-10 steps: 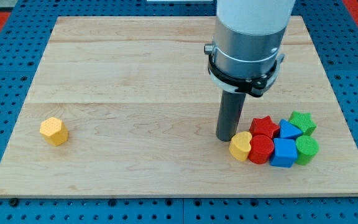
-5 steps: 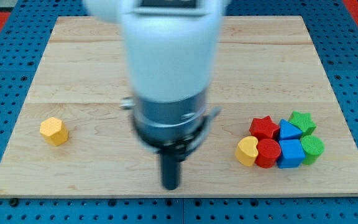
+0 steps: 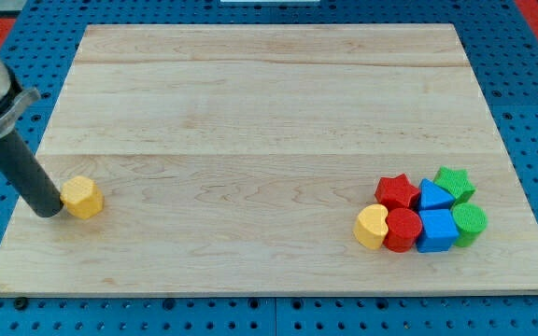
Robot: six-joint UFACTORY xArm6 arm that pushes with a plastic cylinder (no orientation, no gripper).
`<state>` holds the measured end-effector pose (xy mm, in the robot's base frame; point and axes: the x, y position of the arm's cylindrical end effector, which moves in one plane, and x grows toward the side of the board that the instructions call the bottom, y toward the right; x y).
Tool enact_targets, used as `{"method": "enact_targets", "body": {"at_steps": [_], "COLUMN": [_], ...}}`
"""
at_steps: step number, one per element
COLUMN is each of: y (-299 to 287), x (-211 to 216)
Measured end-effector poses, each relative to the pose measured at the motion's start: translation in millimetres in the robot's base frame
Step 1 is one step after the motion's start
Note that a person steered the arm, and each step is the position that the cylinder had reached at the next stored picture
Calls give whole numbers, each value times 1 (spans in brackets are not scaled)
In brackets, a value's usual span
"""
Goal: Slide the yellow hexagon towards bottom center
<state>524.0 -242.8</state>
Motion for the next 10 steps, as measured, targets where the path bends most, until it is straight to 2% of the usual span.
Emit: {"method": "enact_targets", "body": {"at_steps": [3, 4, 9, 10], "y": [103, 107, 273, 275], "x": [-43, -73, -83, -82]}}
